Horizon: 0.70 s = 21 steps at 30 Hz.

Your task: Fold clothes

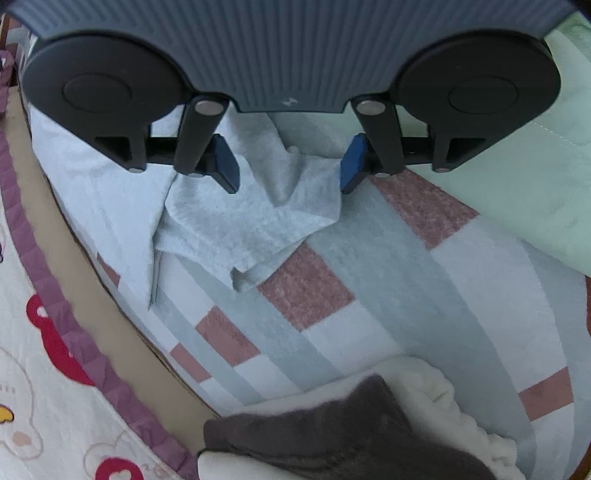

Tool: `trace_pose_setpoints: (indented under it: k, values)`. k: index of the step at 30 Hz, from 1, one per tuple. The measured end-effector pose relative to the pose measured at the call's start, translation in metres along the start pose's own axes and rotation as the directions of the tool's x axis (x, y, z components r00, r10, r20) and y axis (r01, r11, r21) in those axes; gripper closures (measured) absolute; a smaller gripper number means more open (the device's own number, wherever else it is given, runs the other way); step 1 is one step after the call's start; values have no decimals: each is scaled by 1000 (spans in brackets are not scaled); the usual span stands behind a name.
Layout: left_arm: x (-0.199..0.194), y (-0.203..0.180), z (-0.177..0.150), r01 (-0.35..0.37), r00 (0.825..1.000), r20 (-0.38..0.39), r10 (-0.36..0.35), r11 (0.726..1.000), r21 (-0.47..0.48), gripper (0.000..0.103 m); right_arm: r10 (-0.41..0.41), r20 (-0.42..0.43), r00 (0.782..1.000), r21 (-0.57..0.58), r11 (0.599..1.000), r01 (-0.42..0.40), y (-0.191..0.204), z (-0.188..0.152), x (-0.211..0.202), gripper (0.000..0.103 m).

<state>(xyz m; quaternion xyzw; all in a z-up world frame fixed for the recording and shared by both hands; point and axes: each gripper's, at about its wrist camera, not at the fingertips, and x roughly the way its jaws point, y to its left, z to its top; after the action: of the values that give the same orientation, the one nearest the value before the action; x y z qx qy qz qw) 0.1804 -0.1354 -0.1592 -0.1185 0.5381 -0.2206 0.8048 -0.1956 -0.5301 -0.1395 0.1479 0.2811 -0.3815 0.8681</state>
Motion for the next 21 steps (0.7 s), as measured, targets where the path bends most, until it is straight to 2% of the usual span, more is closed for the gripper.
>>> trace_pose_setpoints:
  k: [2,4,5,6,7,8,10,11,13,14,16,18,19,21]
  values:
    - [2,-3,-1,-2,1000,13,1,1000,20,35,170,-49,984,-70,982,-173,51,-3,12,60]
    - [4,-7,-2,-2,999,32,0,999,48,38,305,-110,946,-127,939,-318,101,-8,23,59]
    - [5,-10,-2,0,999,45,-4,997,83,80,368,-144,919,-160,908,-388,128,-12,28,59]
    - [3,-15,-2,0,999,54,-7,992,130,96,414,-170,894,-188,877,-442,149,-16,31,58]
    - [0,-20,-2,-4,998,61,-7,984,178,98,450,-194,872,-215,848,-485,169,-19,34,58]
    - [-13,-25,-3,-30,994,108,5,972,234,98,472,-213,856,-243,823,-514,188,-23,34,58]
    - [-45,-34,-8,-94,974,226,18,939,331,97,476,-248,844,-288,795,-534,213,-33,30,58]
    - [-54,-31,-10,-86,970,241,4,939,334,97,477,-261,839,-293,789,-540,218,-37,27,57]
    - [-52,-16,-14,-60,983,182,13,965,254,97,475,-292,830,-275,789,-549,211,-44,27,53]
    - [-43,-8,-16,-71,991,129,42,971,227,96,470,-309,827,-263,793,-549,204,-48,27,53]
    - [-28,4,-15,-113,993,48,106,977,180,92,425,-355,833,-240,819,-521,195,-57,35,53]
    - [-32,9,-9,-143,989,70,133,977,158,87,368,-385,846,-234,848,-475,184,-66,39,53]
    - [-38,6,-8,-202,976,117,183,963,178,86,353,-385,853,-226,860,-458,178,-68,38,53]
    - [-50,-2,-7,-316,937,231,264,920,233,86,331,-380,864,-201,882,-426,164,-70,35,53]
